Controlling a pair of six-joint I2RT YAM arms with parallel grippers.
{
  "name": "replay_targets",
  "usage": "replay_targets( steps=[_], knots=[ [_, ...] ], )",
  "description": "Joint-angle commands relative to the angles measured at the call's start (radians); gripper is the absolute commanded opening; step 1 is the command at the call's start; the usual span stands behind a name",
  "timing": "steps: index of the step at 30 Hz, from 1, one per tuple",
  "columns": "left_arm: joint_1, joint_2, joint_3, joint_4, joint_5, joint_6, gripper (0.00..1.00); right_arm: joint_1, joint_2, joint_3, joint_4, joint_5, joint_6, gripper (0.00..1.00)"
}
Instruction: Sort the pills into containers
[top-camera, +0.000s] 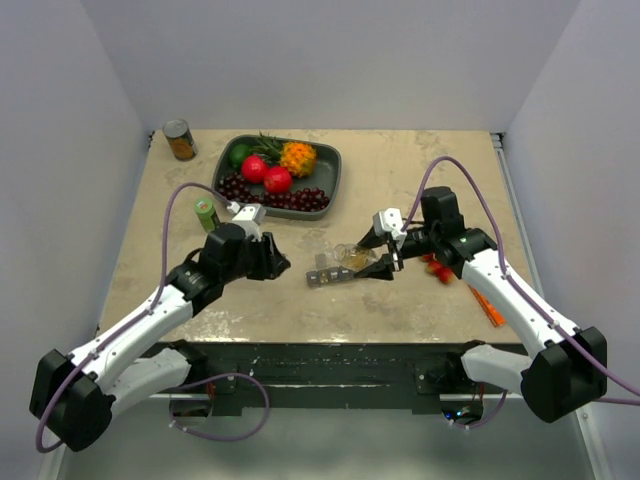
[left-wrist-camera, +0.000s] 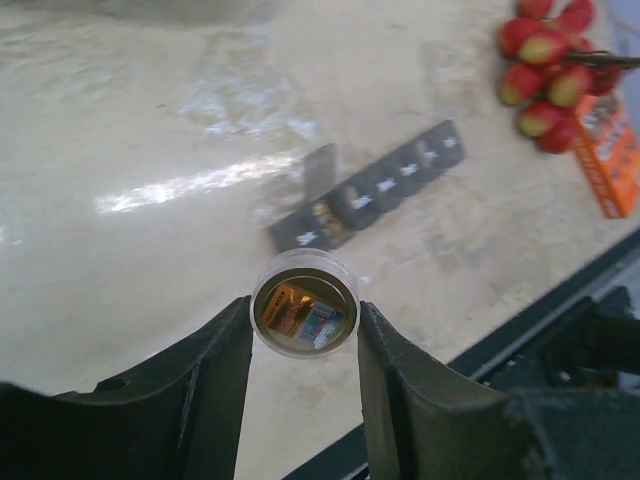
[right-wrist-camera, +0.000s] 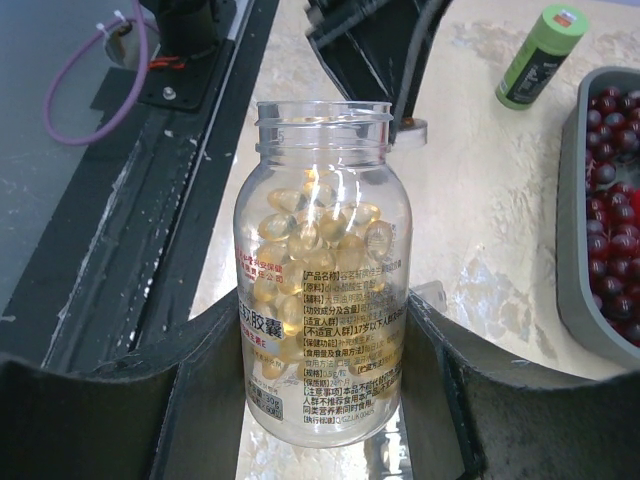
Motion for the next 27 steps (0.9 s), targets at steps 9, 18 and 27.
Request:
replay_targets(
  steps=[9,18,27],
  knots=[
    [-0.003,-0.011,-0.106,0.611,0.479,-0.269,0.1,-0.004,0.027,0.0,-0.071,0.076,-0.122,0.0],
    [-0.005,0.01,-0.106,0.691,0.514,-0.308,0.09,-0.004,0.031,0.0,-0.08,0.11,-0.134,0.0],
    [-0.005,0.05,-0.1,0.749,0.535,-0.335,0.09,-0.002,0.033,0.003,-0.08,0.135,-0.135,0.0]
  ],
)
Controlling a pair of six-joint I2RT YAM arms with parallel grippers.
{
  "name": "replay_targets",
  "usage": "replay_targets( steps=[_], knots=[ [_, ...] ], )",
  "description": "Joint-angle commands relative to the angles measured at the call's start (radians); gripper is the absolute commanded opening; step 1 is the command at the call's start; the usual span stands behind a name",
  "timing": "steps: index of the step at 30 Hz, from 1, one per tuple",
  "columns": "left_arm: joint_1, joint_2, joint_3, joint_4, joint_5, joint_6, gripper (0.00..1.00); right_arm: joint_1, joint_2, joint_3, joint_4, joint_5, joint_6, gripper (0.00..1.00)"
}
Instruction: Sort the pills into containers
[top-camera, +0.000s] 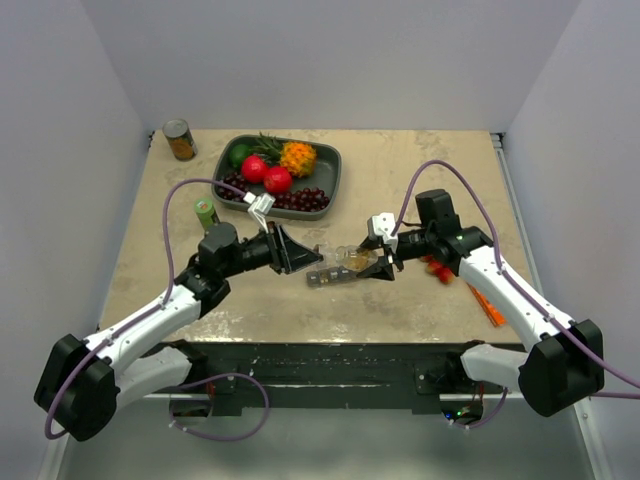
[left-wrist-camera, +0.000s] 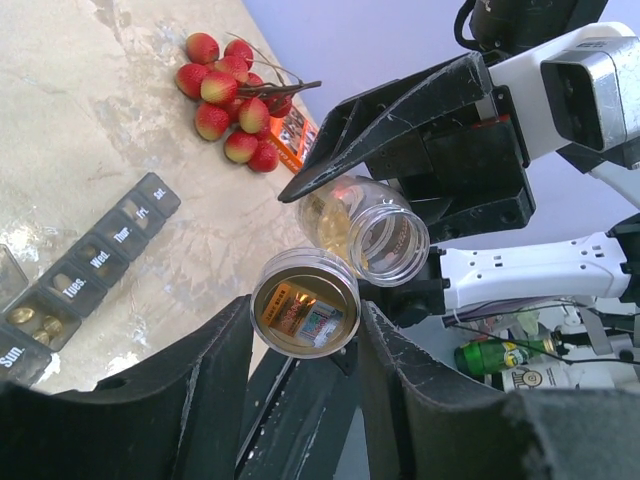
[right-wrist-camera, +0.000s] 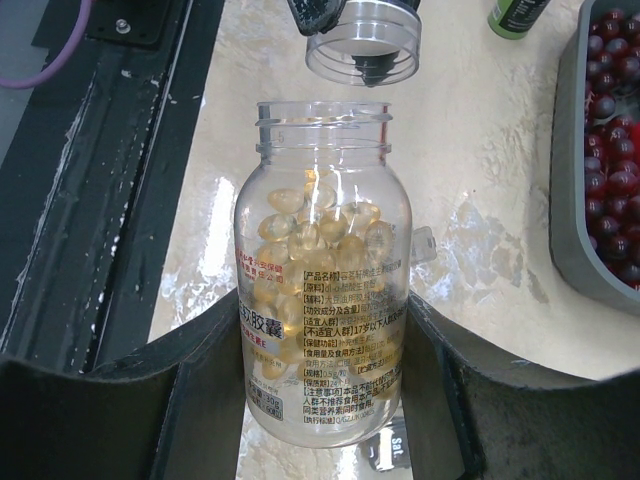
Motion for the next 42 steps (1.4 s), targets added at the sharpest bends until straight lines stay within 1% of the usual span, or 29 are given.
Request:
replay_targets(
  steps=[1,8,13,28,35,42],
  knots=[
    [-0.003,0.02,0.007,0.096,0.031,-0.034,0.09,-0.005,0.003,0.003,0.004,0.015,-0.022,0.0],
    [-0.008,0.065,0.029,0.143,0.04,-0.074,0.09,-0.004,0.006,0.004,0.013,0.038,-0.007,0.0],
    [-0.029,0.114,0.062,0.134,0.028,-0.075,0.08,-0.004,0.006,0.004,0.021,0.043,0.007,0.0],
    [-0.048,0.147,0.083,0.182,0.032,-0.114,0.07,0.006,0.014,0.0,0.056,0.086,0.05,0.0],
    [-0.078,0.164,0.128,0.1,-0.009,-0.074,0.07,0.021,0.016,0.0,0.072,0.118,0.07,0.0],
    [-0.095,0.18,0.158,0.059,-0.031,-0.062,0.06,0.035,0.02,0.001,0.078,0.155,0.079,0.0]
  ],
)
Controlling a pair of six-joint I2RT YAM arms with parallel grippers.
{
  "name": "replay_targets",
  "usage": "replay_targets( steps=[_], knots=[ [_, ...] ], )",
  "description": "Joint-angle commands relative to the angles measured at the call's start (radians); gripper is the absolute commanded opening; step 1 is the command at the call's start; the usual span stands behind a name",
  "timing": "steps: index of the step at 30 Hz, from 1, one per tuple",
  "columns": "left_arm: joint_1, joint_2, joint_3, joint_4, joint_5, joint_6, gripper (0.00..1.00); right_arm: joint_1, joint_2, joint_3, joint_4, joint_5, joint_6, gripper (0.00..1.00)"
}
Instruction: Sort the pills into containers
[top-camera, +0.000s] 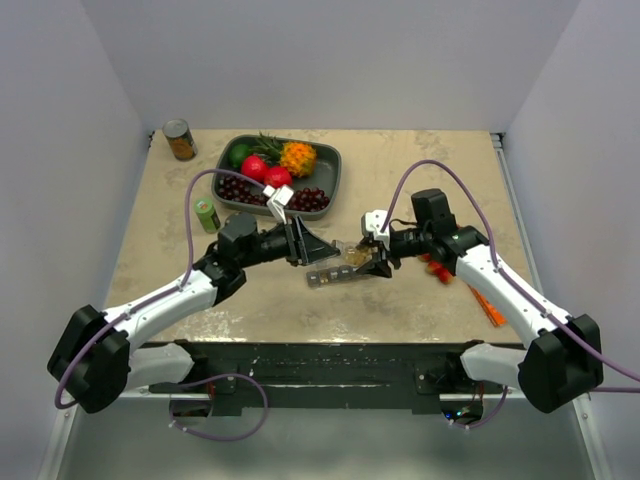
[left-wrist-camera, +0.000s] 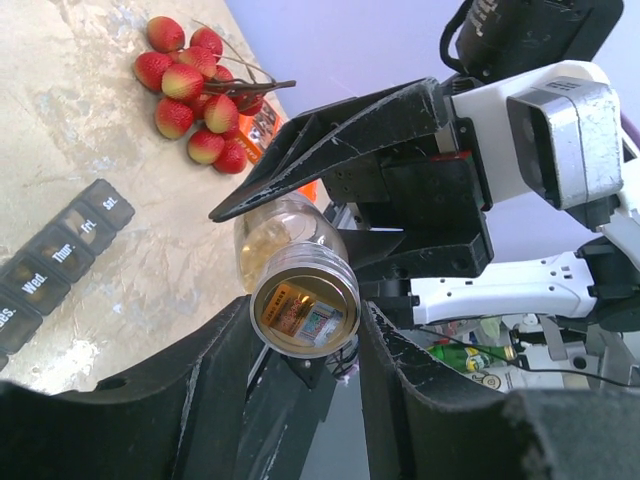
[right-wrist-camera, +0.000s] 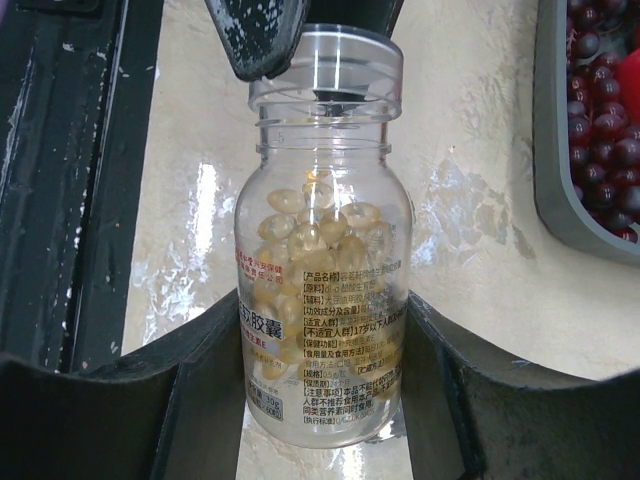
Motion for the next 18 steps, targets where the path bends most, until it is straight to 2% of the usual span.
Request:
replay_targets(
  steps=[1,9,13,18],
  knots=[
    [-0.021,0.016,0.071,-0.045,-0.022,0.041,0.05,0.012,0.0,0.001,0.04,0.026,0.017,0.0],
    [-0.049,0.044,0.134,-0.165,-0.072,0.103,0.04,0.03,0.005,0.003,0.049,0.081,0.028,0.0],
    [-0.055,0.069,0.196,-0.289,-0.085,0.166,0.03,0.036,0.007,0.004,0.047,0.096,0.028,0.0],
    [-0.055,0.102,0.235,-0.357,-0.06,0.224,0.03,0.039,0.0,0.006,0.043,0.095,0.023,0.0]
  ],
)
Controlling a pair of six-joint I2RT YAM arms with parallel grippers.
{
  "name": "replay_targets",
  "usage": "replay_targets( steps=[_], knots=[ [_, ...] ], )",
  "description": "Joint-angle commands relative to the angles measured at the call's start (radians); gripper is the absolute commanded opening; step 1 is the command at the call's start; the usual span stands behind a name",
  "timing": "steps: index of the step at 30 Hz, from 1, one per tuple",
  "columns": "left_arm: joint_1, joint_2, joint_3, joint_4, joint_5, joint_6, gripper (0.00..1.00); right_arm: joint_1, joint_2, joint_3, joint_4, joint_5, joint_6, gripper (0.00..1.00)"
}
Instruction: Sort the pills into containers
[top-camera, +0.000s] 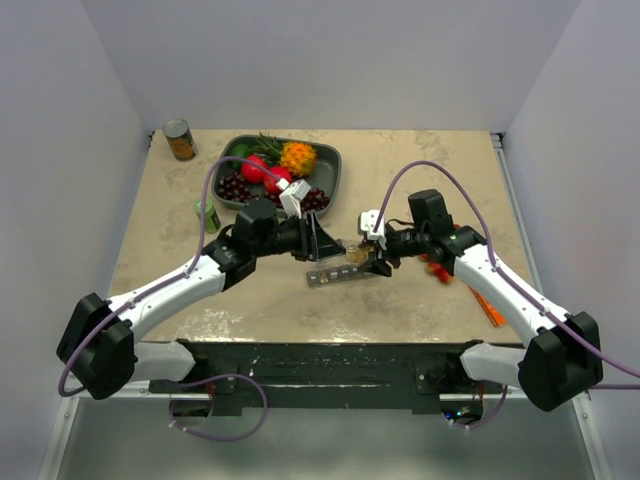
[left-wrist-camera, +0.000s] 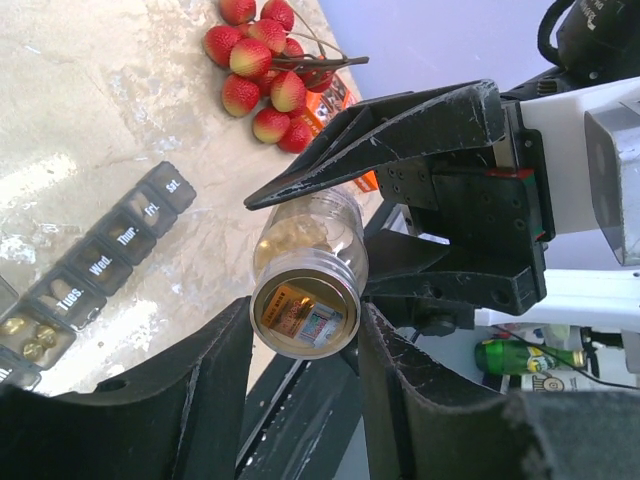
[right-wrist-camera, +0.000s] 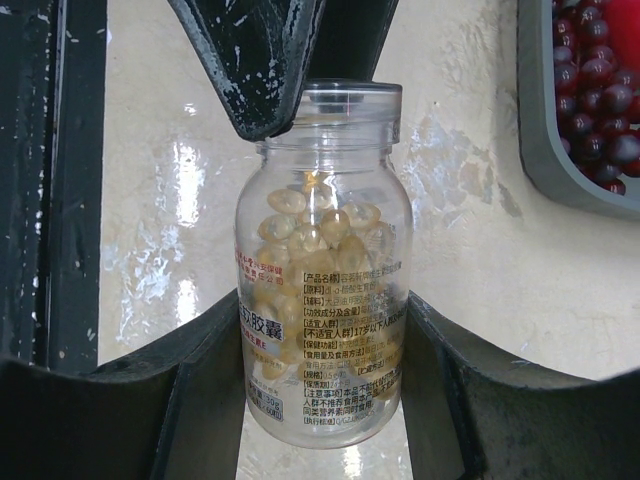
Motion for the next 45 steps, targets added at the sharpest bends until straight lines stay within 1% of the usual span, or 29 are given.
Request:
replay_targets(
  steps=[1,5,8,9,12,15,17,20,21,26,27,29,30,33,36,38,41,45],
  knots=[
    [-0.014,0.028,0.071,-0.055,0.036,0.077,0.03,0.017,-0.007,0.007,0.038,-0.022,0.002,0.0],
    [-0.014,0.06,0.071,-0.02,0.125,0.103,0.03,0.019,-0.013,0.01,0.015,-0.081,-0.018,0.0],
    [-0.014,0.076,0.054,0.02,0.161,0.118,0.03,0.017,-0.011,0.018,-0.001,-0.124,-0.022,0.0],
    [-0.013,0.074,0.045,0.029,0.165,0.126,0.04,0.016,-0.01,0.02,-0.004,-0.16,-0.019,0.0],
    [-0.007,0.065,-0.001,0.119,0.208,0.148,0.05,0.011,-0.013,0.026,-0.022,-0.237,-0.021,0.0],
    [-0.003,0.06,-0.029,0.126,0.228,0.2,0.08,0.006,-0.011,0.026,-0.025,-0.276,-0.018,0.0],
    [0.0,0.059,-0.027,0.098,0.23,0.24,0.1,0.008,-0.01,0.026,-0.025,-0.285,-0.016,0.0],
    [0.003,0.057,-0.018,0.062,0.216,0.263,0.17,0.005,-0.007,0.026,-0.024,-0.286,-0.016,0.0],
    [0.007,0.056,-0.014,0.048,0.213,0.266,0.21,0.005,-0.005,0.026,-0.024,-0.286,-0.015,0.0],
    [0.018,0.039,-0.006,0.017,0.182,0.277,0.29,0.003,-0.001,0.026,-0.021,-0.276,-0.013,0.0],
    [0.02,0.036,-0.004,0.014,0.181,0.277,0.33,0.005,-0.001,0.026,-0.021,-0.276,-0.013,0.0],
    [0.021,0.027,0.0,-0.006,0.171,0.284,0.37,0.003,-0.001,0.026,-0.018,-0.274,-0.01,0.0],
    [0.021,0.022,0.002,-0.018,0.167,0.286,0.41,0.003,-0.001,0.024,-0.015,-0.274,-0.004,0.0],
    [0.021,0.013,0.011,-0.044,0.155,0.295,0.47,0.0,0.001,0.024,-0.01,-0.276,0.001,0.0],
    [0.021,0.005,0.017,-0.067,0.142,0.303,0.53,-0.001,-0.001,0.024,-0.011,-0.277,0.001,0.0],
    [0.021,0.002,0.02,-0.078,0.135,0.309,0.56,-0.001,-0.002,0.024,-0.011,-0.277,0.002,0.0],
    [0.021,-0.004,0.028,-0.104,0.122,0.316,0.63,-0.004,-0.001,0.024,-0.01,-0.277,0.002,0.0],
    [0.023,-0.021,0.034,-0.121,0.11,0.321,0.71,-0.006,-0.001,0.024,-0.008,-0.282,0.004,0.0]
  ],
)
